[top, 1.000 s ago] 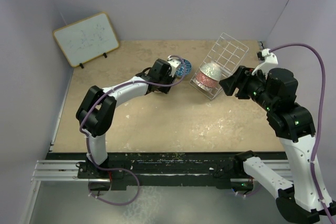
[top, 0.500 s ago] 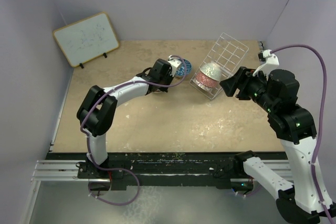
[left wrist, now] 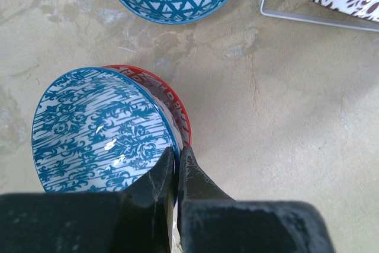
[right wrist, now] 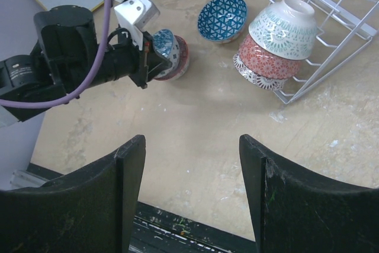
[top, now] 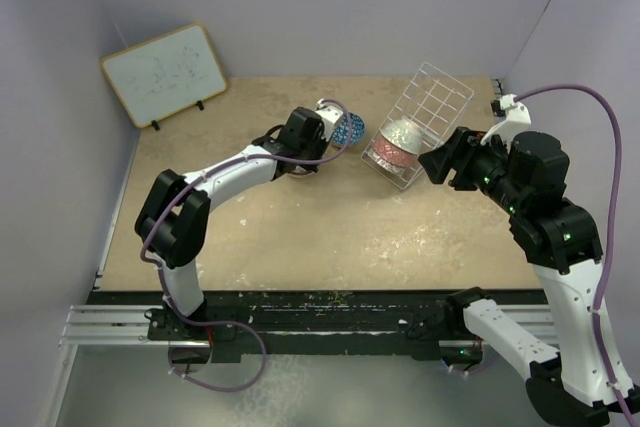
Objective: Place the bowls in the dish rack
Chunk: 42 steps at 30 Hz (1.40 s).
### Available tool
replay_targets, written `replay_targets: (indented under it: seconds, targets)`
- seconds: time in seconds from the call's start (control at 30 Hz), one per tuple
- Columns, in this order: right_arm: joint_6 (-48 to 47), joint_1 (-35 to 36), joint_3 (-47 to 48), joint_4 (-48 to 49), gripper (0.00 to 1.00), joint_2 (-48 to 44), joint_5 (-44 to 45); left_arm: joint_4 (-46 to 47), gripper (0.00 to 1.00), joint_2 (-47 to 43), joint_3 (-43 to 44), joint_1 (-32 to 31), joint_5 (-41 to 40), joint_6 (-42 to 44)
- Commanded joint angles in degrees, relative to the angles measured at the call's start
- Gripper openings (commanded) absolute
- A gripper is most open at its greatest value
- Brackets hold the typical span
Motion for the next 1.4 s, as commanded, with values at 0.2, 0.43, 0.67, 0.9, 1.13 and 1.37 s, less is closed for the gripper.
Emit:
replay_targets:
  seconds: [0.2,0.43,0.67,0.9,1.13,1.37]
  targets:
    - [0.2,0.3,0.9,1.1,0.67,-0.3,0.3,3.5,0.00,-7.9,-0.1,0.0,-1.4,-1.5]
    - [0.1,0.3,3.4,0.4,0.67,0.4,0.3,11.2,0.00,-16.0,-2.6,0.1,3.0,-11.4]
    - [-0.2,0.3,7.0,-2.1,0.67,1.0,-0.1,28.1,0.00,-20.6,-7.4,0.0,9.4,-27.3]
    - [-0.2,0.3,13.6,-5.3,0.67,0.8,2.8,43.4,0.00,-16.6,-6.6,-2.1,13.0,-38.6]
    - [0.7,0.3,16.9,-6.0,0.67,1.0,0.9,58.2,0.00,-7.2,-0.3,-6.3,12.9,-47.6]
    - [-0.1,0.3,17.1,-7.7,0.67,0.0,2.0,73.4,0.00,2.9,5.8,-8.4,10.0,-55.1]
